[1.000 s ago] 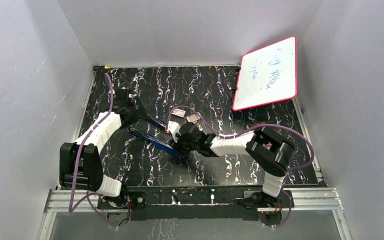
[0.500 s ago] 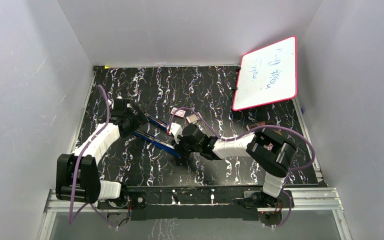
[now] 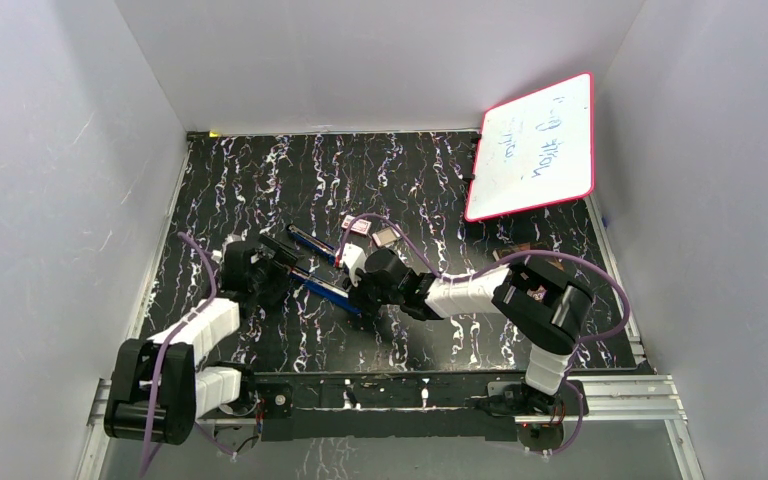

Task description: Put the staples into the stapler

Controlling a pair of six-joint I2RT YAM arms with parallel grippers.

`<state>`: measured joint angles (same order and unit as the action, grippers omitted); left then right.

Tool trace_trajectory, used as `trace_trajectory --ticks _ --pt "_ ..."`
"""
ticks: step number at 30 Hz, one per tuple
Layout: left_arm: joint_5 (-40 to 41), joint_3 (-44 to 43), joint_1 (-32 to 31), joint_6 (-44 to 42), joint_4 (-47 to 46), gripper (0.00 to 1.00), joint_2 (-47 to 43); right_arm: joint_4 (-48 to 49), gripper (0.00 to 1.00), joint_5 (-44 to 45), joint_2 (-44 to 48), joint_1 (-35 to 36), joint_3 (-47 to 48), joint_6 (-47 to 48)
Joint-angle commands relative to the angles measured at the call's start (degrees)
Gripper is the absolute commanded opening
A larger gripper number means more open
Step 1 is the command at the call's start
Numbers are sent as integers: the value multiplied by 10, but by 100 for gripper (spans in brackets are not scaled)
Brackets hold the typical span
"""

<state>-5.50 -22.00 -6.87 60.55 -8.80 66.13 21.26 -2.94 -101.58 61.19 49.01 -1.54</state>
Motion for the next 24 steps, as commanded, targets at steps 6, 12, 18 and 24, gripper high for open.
trace_trajectory --ticks 6,12,18,24 --pt "-60 87 -2 113 -253 98 68 29 0 -10 -3 2 7 -16" --pt "-48 112 -2 118 -315 94 92 25 0 -13 -6 2 11 -14" --pt "-40 135 0 143 -447 83 161 23 0 -27 -2 2 5 -5" --pt "-48 121 22 123 -500 79 186 23 0 -58 5 2 -6 11"
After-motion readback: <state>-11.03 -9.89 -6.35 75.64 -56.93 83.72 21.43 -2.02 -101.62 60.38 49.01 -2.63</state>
